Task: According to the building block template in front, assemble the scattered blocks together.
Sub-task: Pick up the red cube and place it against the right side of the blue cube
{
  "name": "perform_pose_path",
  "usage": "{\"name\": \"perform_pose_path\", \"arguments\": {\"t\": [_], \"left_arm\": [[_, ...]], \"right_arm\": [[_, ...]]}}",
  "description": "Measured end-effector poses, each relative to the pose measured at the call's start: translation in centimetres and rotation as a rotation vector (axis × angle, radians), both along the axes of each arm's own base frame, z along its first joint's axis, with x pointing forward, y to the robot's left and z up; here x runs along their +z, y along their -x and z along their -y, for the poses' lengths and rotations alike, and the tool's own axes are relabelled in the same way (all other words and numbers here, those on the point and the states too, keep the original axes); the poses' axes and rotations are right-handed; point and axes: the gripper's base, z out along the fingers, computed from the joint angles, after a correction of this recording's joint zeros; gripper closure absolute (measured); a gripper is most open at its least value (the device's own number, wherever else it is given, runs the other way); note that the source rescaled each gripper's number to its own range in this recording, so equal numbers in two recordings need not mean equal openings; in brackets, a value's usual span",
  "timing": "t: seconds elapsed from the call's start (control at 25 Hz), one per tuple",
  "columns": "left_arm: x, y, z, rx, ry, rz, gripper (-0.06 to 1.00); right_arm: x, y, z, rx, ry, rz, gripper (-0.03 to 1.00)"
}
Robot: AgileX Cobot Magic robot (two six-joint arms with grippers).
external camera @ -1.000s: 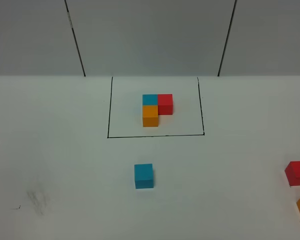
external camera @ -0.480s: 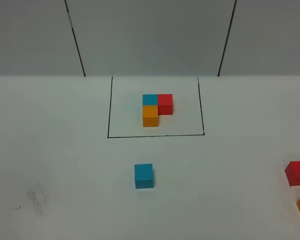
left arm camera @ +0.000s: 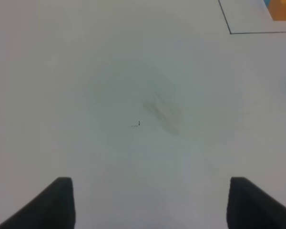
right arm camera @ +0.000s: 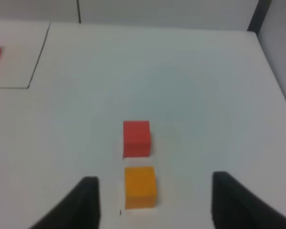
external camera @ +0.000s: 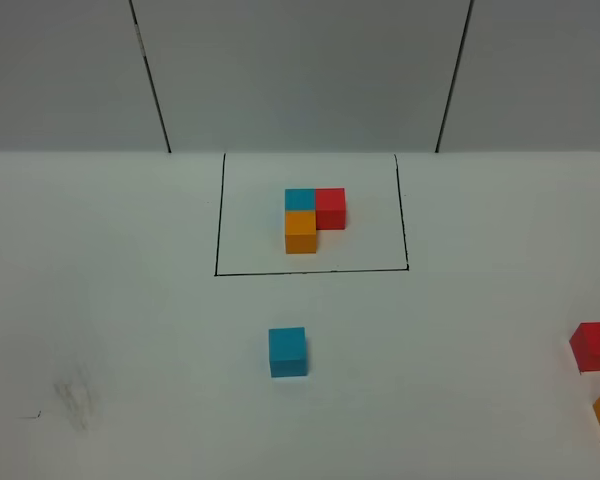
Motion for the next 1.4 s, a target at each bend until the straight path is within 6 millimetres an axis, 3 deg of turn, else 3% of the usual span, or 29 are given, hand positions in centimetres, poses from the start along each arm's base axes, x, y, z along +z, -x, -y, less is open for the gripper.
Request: {"name": "perform_pose_path", "arguments": {"t": [0.16, 0.24, 0.56, 0.8, 1.0, 1.4], "left_arm": [[0.0, 0.0, 0.0, 0.0, 0.0, 0.0, 0.48], [0.0, 0.0, 0.0, 0.0, 0.0, 0.0, 0.48], [0.0, 0.0, 0.0, 0.0, 0.0, 0.0, 0.48], [0.0, 0.0, 0.0, 0.0, 0.0, 0.0, 0.48], [0.0, 0.0, 0.0, 0.0, 0.0, 0.0, 0.48], [0.0, 0.0, 0.0, 0.0, 0.0, 0.0, 0.48]], "right_arm": [[0.9, -4.0, 0.2, -0.004, -0.008, -0.025, 0.19], [1.0, -6.4, 0.3, -0.013, -0.03, -0.046, 0.11], [0.9, -17.2, 0.8, -0.03, -0.064, -0.221, 0.14], [-2.3, -24.0, 1.2, -0.033, -0.063, -0.402, 0.14], [-6.3, -26.8, 1.3, -0.043, -0.075, -0.544, 0.15], [-12.7, -29.2, 1.5, -0.038, -0.061, -0.704, 0.15]]}}
